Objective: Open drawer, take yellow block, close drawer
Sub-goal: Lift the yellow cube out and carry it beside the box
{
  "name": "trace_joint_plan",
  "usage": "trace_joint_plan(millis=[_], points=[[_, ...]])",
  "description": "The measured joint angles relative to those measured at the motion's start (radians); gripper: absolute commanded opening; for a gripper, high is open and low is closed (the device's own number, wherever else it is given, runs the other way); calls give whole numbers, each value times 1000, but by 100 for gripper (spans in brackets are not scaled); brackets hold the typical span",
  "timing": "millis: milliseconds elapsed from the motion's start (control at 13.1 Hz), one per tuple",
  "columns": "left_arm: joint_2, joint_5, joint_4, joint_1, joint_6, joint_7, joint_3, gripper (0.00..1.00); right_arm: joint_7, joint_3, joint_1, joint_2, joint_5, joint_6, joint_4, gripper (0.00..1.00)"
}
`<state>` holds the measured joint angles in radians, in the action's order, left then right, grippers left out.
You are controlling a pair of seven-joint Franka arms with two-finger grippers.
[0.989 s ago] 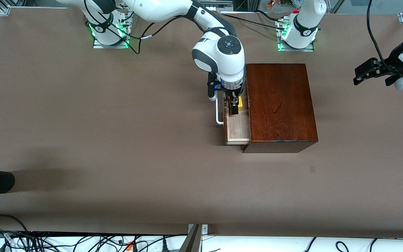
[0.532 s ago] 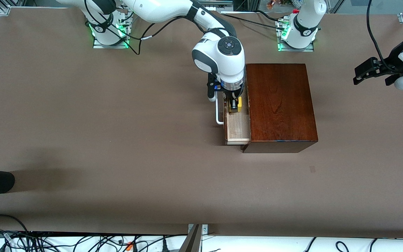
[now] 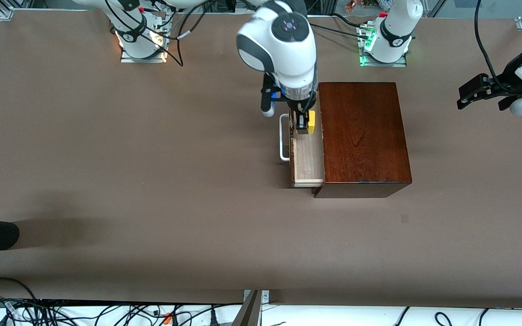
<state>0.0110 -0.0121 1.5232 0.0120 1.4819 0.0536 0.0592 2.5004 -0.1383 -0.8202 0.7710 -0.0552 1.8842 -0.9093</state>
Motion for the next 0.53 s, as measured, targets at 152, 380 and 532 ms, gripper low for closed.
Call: trace_joint_plan(millis=[152,380,532], points=[[0,0,0,0,-1,0,0,100,-187,7,30,-45,0,-79,0,5],[-1,0,0,-1,-2,0,1,100,-621,24,126,-96,1,-246,-12,5],[-1,0,0,-1,-3,0,1,100,-901,31,233,-142,15,-290,-68,5]])
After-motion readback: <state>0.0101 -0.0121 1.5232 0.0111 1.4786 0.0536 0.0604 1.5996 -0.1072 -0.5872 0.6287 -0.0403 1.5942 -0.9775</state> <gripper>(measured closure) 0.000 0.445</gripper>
